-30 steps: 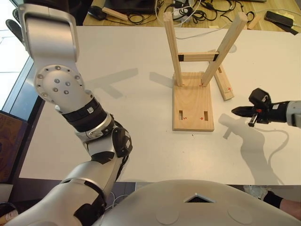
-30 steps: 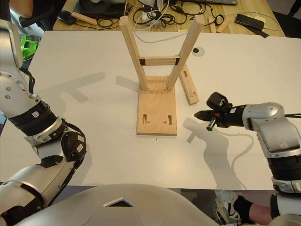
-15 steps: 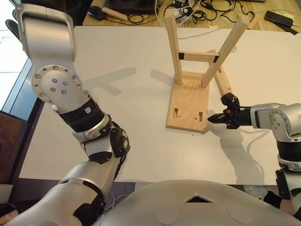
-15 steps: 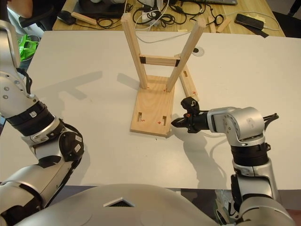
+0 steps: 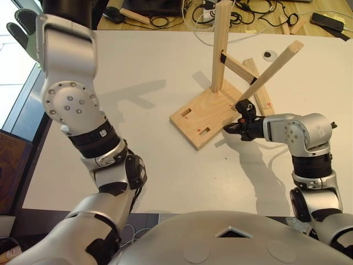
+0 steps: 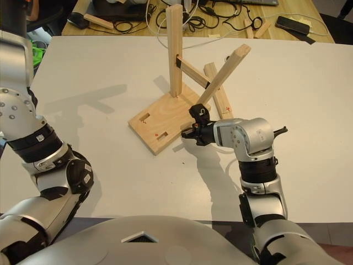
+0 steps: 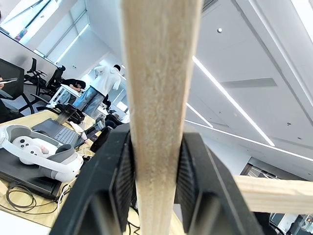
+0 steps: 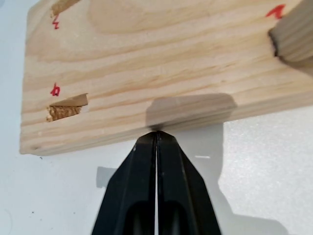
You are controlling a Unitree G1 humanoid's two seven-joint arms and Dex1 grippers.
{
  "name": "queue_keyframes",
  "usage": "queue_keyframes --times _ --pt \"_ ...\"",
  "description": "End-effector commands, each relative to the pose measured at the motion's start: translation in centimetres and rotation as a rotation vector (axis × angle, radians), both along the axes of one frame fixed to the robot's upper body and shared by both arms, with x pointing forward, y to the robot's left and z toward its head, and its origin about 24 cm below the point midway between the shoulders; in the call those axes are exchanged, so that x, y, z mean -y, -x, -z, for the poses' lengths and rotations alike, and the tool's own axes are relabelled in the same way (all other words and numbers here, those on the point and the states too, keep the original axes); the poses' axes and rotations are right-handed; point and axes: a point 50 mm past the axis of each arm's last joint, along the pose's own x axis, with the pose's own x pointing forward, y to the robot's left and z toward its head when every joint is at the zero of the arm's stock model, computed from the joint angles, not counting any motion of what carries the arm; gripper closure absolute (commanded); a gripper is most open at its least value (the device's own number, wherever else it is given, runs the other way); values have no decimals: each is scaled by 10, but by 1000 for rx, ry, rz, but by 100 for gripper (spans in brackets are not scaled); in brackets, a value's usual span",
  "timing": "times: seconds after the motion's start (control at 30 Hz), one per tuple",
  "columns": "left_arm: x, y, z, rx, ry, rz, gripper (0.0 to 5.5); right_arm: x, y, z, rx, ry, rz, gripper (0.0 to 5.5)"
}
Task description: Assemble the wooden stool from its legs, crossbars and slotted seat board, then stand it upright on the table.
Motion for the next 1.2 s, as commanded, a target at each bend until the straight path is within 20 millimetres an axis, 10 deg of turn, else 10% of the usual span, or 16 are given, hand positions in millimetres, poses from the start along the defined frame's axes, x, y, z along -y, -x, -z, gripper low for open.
queue_keyframes --times 0.03,0.2,0.47,1.2 --pt "7 5 5 0 -232 76 446 -2 -7 -17 64 -43 -1 550" --pt "-4 22 39 -92 -583 228 446 18 -5 -49 191 -180 26 550" --pt "0 37 74 -126 -667 404 447 66 3 -49 239 -172 175 550" --pt "19 21 130 -165 -755 505 447 57 -7 -61 345 -268 237 550"
